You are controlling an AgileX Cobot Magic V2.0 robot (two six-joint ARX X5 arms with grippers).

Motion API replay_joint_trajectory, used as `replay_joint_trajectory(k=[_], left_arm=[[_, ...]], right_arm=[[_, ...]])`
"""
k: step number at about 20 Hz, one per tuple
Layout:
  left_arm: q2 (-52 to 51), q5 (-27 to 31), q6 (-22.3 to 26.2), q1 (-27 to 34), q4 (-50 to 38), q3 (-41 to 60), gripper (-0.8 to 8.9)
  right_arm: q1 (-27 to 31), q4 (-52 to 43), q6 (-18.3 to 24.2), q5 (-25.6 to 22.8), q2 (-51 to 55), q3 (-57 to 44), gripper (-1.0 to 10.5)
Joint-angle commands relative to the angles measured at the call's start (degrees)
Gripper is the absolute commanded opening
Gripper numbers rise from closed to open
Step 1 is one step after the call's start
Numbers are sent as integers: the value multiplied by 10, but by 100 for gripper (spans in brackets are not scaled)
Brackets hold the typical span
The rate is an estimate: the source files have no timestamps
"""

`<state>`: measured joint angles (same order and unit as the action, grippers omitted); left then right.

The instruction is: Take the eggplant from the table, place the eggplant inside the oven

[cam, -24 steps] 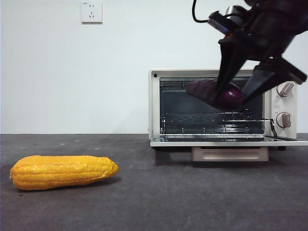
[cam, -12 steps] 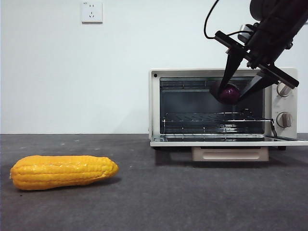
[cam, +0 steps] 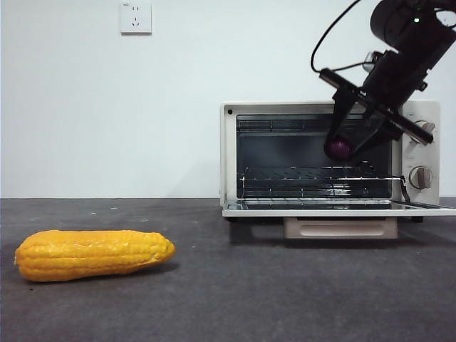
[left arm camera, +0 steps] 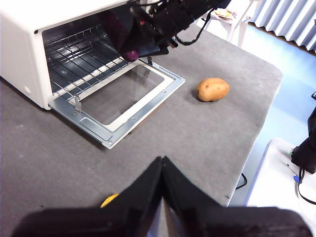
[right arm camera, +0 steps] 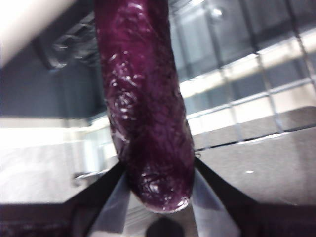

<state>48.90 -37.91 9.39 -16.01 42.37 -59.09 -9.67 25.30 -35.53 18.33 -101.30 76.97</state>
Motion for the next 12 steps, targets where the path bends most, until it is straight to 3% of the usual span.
replay_joint_trajectory(k=[1, 2, 12], left_arm=[[0, 0, 2, -2, 0, 3, -6], [-1, 0, 2, -3, 1, 3, -6], [0, 0, 3, -9, 4, 3, -6]], right_arm=[[-1, -3, -9, -9, -20, 1, 182], [-1, -5, -9, -13, -23, 1, 232], [-2, -41, -7, -33, -25, 1, 263]])
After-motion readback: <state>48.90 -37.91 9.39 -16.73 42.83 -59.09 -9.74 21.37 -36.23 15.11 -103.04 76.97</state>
